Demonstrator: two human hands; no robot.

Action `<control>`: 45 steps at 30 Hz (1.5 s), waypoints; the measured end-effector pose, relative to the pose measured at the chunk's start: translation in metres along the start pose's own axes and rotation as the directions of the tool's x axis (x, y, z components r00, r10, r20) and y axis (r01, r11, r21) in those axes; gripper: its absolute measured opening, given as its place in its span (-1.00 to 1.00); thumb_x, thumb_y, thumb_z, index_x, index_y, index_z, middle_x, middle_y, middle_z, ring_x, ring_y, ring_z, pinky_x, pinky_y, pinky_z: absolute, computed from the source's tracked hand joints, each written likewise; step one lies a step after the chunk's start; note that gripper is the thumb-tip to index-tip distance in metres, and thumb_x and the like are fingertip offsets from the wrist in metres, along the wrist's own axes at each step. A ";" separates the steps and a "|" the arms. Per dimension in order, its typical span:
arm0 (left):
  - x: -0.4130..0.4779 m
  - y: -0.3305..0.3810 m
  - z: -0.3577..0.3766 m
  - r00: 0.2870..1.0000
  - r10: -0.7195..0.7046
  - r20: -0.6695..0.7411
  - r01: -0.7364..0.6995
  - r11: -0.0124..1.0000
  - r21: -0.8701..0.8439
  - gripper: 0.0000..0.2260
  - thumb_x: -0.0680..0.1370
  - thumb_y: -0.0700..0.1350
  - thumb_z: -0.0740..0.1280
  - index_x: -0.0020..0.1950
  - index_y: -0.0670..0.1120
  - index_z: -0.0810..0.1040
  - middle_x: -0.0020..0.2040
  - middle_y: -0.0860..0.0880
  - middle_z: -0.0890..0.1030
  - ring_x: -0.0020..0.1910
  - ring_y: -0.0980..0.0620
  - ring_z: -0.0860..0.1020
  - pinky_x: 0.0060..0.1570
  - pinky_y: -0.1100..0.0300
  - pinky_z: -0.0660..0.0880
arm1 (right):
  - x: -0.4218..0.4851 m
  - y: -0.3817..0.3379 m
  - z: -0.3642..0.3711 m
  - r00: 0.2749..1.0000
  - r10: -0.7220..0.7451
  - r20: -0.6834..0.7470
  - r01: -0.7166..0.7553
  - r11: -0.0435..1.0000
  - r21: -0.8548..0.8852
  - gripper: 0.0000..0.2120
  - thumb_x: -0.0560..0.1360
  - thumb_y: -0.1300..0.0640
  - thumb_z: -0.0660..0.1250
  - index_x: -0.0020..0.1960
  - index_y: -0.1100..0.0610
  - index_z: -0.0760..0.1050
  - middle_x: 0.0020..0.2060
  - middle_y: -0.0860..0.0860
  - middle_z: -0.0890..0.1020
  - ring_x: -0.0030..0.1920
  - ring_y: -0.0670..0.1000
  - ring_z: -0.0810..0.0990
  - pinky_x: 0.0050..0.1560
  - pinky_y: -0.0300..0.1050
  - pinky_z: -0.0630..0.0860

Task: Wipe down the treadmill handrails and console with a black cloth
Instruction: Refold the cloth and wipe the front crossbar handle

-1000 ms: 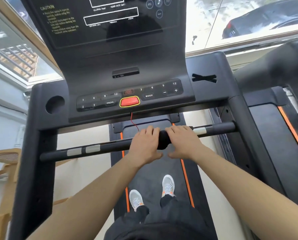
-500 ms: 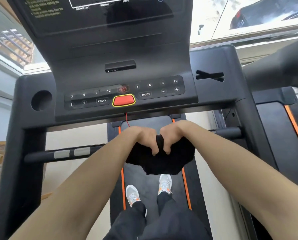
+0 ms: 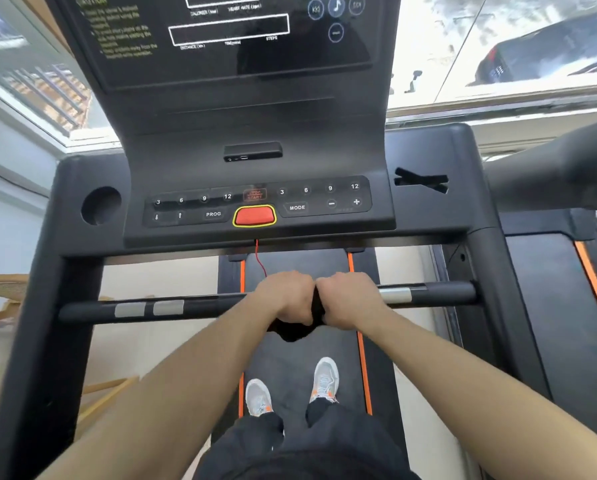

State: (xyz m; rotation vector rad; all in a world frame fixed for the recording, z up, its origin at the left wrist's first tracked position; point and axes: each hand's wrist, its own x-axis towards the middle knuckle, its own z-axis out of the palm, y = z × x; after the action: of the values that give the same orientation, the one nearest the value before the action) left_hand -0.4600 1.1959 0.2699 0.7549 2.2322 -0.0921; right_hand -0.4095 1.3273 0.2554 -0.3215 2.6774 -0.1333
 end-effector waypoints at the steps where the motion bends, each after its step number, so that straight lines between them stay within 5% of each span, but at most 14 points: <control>1: 0.005 -0.002 -0.013 0.988 0.009 0.152 0.001 0.998 -0.068 -0.81 0.38 -0.01 0.46 -0.11 -0.01 0.50 -0.12 -0.03 0.62 -0.16 -0.08 0.58 -0.15 0.09 0.55 | 0.005 0.006 -0.013 0.983 -0.027 0.183 0.009 0.995 0.098 -0.81 0.36 -0.01 0.42 -0.09 0.03 0.52 -0.25 -0.03 0.60 -0.21 0.10 0.62 -0.29 -0.10 0.40; 4: 0.016 -0.002 -0.031 0.927 0.002 0.376 0.057 0.988 -0.144 -0.77 0.34 -0.01 0.51 -0.17 0.03 0.47 -0.09 -0.04 0.60 -0.15 -0.02 0.57 -0.14 0.11 0.51 | 0.017 0.020 -0.039 0.876 -0.098 0.473 -0.073 0.941 0.330 -0.79 0.34 0.01 0.49 -0.23 0.03 0.47 -0.30 -0.03 0.57 -0.24 0.07 0.59 -0.28 -0.10 0.48; 6: 0.012 0.005 -0.022 0.960 -0.037 0.277 0.067 0.993 -0.100 -0.78 0.36 0.02 0.49 -0.14 0.03 0.48 -0.10 -0.03 0.61 -0.13 -0.04 0.58 -0.15 0.09 0.50 | 0.013 0.023 -0.037 0.890 -0.073 0.451 -0.083 0.944 0.318 -0.79 0.33 -0.02 0.49 -0.17 0.02 0.49 -0.27 -0.03 0.59 -0.24 0.04 0.60 -0.25 -0.08 0.52; 10: -0.013 0.021 0.029 0.909 -0.066 -0.411 0.127 0.984 0.122 -0.87 0.52 -0.02 0.31 0.04 0.01 0.47 -0.07 0.00 0.65 -0.11 -0.07 0.64 -0.23 0.09 0.43 | -0.016 0.019 0.014 0.988 -0.002 -0.152 -0.010 0.997 -0.077 -0.80 0.34 0.06 0.43 -0.10 0.04 0.46 -0.29 -0.03 0.58 -0.30 0.10 0.60 -0.34 -0.09 0.38; 14: -0.010 0.021 0.031 0.877 0.007 -0.481 0.087 0.981 0.175 -0.89 0.53 -0.01 0.29 0.01 0.01 0.43 -0.10 0.00 0.63 -0.15 -0.07 0.63 -0.29 0.11 0.37 | -0.027 0.022 0.042 0.851 -0.056 -0.523 -0.057 0.979 -0.198 -0.78 0.27 0.23 0.47 -0.17 0.08 0.47 -0.37 0.02 0.53 -0.39 0.11 0.55 -0.36 -0.06 0.35; 17: 0.006 0.016 0.001 0.997 -0.006 -0.074 0.011 0.998 0.061 -0.79 0.40 0.09 0.38 -0.09 0.02 0.48 -0.18 0.00 0.62 -0.19 -0.08 0.61 -0.26 0.11 0.47 | -0.018 0.026 0.016 0.980 0.014 -0.200 -0.029 0.997 -0.071 -0.76 0.32 0.03 0.46 -0.09 0.04 0.48 -0.28 -0.02 0.60 -0.29 0.10 0.61 -0.35 -0.10 0.34; 20: 0.028 0.021 -0.032 0.921 0.012 0.389 0.039 0.991 -0.125 -0.79 0.35 -0.03 0.50 -0.18 0.03 0.48 -0.17 -0.01 0.58 -0.23 0.02 0.56 -0.16 0.11 0.50 | -0.004 0.047 -0.013 0.947 -0.010 0.320 -0.052 0.982 0.182 -0.67 0.32 -0.11 0.45 0.01 0.01 0.56 -0.19 -0.02 0.65 -0.19 0.05 0.64 -0.15 -0.01 0.62; 23: 0.030 0.032 -0.032 0.935 -0.003 0.354 0.051 0.991 -0.125 -0.79 0.36 -0.03 0.50 -0.14 -0.01 0.51 -0.15 -0.02 0.59 -0.23 0.01 0.56 -0.18 0.12 0.47 | -0.002 0.060 -0.028 0.894 -0.020 0.447 -0.120 0.952 0.282 -0.62 0.31 -0.11 0.48 0.06 0.00 0.58 -0.15 -0.01 0.66 -0.17 0.03 0.66 -0.06 0.02 0.66; 28: 0.000 0.047 0.023 0.912 0.009 -0.410 0.060 0.986 0.153 -0.85 0.50 -0.05 0.33 0.04 -0.01 0.48 -0.06 -0.04 0.65 -0.10 -0.11 0.65 -0.23 0.07 0.45 | -0.035 0.048 0.020 0.979 0.047 -0.198 -0.074 0.989 -0.128 -0.78 0.37 -0.01 0.45 -0.09 0.02 0.47 -0.27 -0.01 0.62 -0.29 0.09 0.61 -0.28 -0.06 0.46; 31: 0.003 0.052 0.028 0.866 0.056 -0.496 0.036 0.984 0.173 -0.86 0.51 -0.09 0.32 0.05 -0.03 0.44 -0.05 -0.04 0.64 -0.11 -0.10 0.64 -0.20 0.05 0.48 | -0.039 0.051 0.040 0.871 0.004 -0.492 -0.110 0.976 -0.186 -0.75 0.27 0.17 0.52 -0.18 0.08 0.46 -0.37 0.02 0.56 -0.38 0.12 0.57 -0.35 -0.07 0.42; 35: 0.021 0.048 -0.006 0.999 -0.012 -0.032 0.013 0.999 0.040 -0.79 0.37 0.04 0.43 -0.11 -0.01 0.50 -0.17 -0.03 0.62 -0.21 -0.11 0.60 -0.25 0.11 0.49 | -0.033 0.060 0.004 0.998 0.063 0.022 -0.063 0.998 -0.009 -0.74 0.36 -0.05 0.39 -0.01 0.02 0.49 -0.20 -0.02 0.62 -0.19 0.10 0.63 -0.27 -0.08 0.42; 39: 0.040 0.052 -0.038 0.925 0.028 0.380 0.037 0.986 -0.163 -0.81 0.31 -0.03 0.52 -0.22 -0.05 0.56 -0.19 -0.05 0.64 -0.24 -0.05 0.62 -0.25 0.14 0.52 | -0.014 0.078 -0.026 0.897 0.047 0.439 -0.144 0.971 0.189 -0.69 0.26 -0.09 0.47 -0.06 0.02 0.59 -0.21 -0.03 0.65 -0.22 0.02 0.63 -0.14 -0.01 0.62; 42: 0.035 0.060 -0.029 0.966 -0.001 0.257 0.031 0.993 -0.116 -0.83 0.34 -0.04 0.48 -0.21 -0.03 0.52 -0.18 -0.04 0.63 -0.23 -0.06 0.60 -0.23 0.13 0.52 | -0.026 0.073 -0.009 0.977 0.101 0.190 -0.117 0.990 0.080 -0.77 0.28 -0.10 0.40 -0.14 -0.01 0.50 -0.30 -0.07 0.59 -0.28 0.05 0.59 -0.28 -0.08 0.48; 45: 0.021 0.077 0.003 0.972 -0.025 -0.234 0.048 0.995 0.091 -0.88 0.44 -0.10 0.37 -0.05 -0.02 0.50 -0.10 -0.03 0.65 -0.15 -0.11 0.63 -0.25 0.11 0.45 | -0.043 0.066 0.033 0.937 0.062 -0.345 -0.120 0.981 -0.151 -0.76 0.23 0.13 0.47 -0.24 0.04 0.42 -0.41 -0.02 0.53 -0.42 0.12 0.54 -0.40 -0.11 0.36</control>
State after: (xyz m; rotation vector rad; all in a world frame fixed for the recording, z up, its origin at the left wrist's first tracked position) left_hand -0.4269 1.2689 0.2659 0.8123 2.4796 -0.1363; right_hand -0.3712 1.4003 0.2343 -0.2430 3.0490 0.0781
